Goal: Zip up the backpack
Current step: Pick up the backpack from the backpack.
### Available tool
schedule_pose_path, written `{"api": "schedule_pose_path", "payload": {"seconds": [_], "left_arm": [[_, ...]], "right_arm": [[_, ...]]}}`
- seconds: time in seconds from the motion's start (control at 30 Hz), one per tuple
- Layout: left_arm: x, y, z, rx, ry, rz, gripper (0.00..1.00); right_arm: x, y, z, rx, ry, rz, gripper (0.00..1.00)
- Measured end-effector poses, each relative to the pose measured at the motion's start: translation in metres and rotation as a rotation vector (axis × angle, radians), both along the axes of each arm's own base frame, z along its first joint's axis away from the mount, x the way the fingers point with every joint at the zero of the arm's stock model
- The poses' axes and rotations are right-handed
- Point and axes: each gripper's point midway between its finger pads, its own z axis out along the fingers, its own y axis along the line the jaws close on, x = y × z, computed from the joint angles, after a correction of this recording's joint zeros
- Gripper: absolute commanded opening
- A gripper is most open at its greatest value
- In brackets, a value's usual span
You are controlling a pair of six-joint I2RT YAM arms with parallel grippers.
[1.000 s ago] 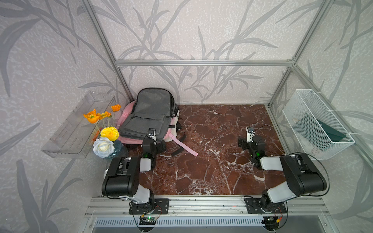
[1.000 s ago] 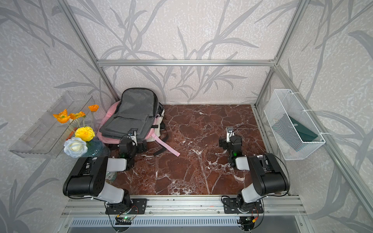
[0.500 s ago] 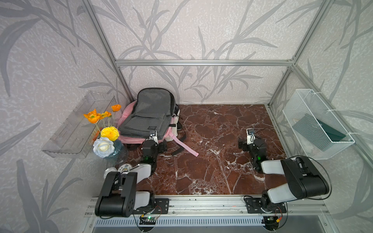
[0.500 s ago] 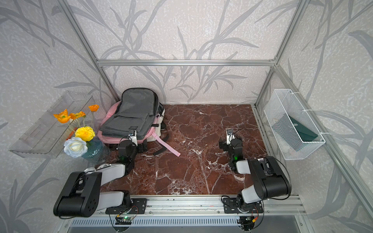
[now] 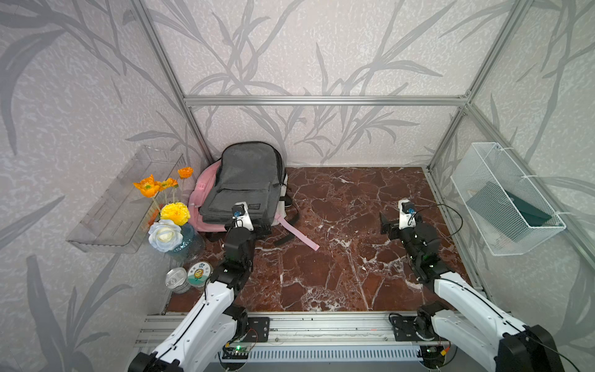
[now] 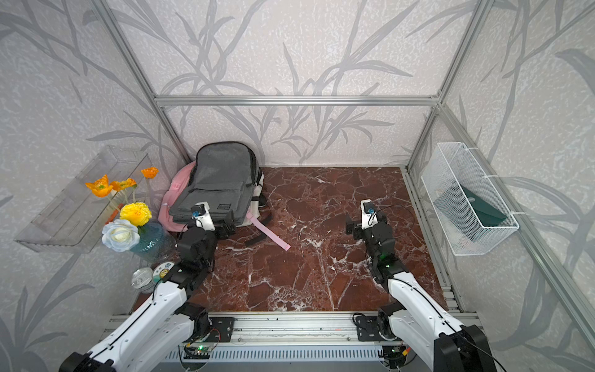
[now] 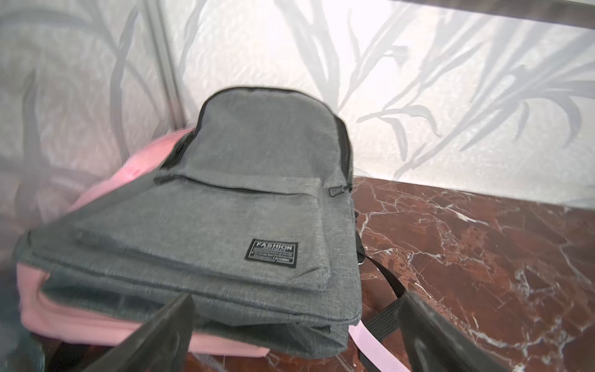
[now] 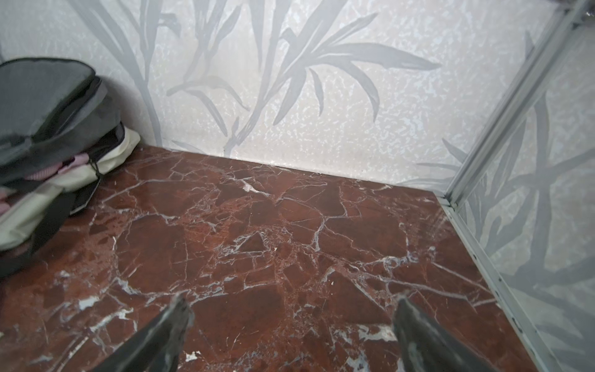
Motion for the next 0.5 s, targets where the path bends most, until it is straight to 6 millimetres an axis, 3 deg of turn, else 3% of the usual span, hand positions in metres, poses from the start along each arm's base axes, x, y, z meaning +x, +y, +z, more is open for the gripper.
{"api": "schedule_pose_path", "payload": {"seconds": [0.1,0.2,0.37,0.43,0.5], "left_arm": [[0.015,0.003,0.012,-0.101,0.036,0.067,0.99],[0.029,0.008,0.018,-0.203,0.046,0.103,0.99],[0.052,0.022,-0.003,-0.304,0.121,0.102,0.99],[0.070,0.010,-0.004,-0.294,0.198,0.060,0.99],[0.096,-0.007,0.007,-0.271,0.240,0.014,0.99]], "right_arm": [[0.000,-0.009,0.022,0.110,0.023,-0.065,1.00],[-0.004,-0.015,0.029,0.215,0.041,-0.098,0.99],[-0.013,-0.028,0.005,0.371,0.141,-0.176,1.00],[-0.013,-0.029,-0.009,0.386,0.203,-0.195,0.99],[-0.011,-0.026,-0.024,0.384,0.284,-0.204,0.99]]}}
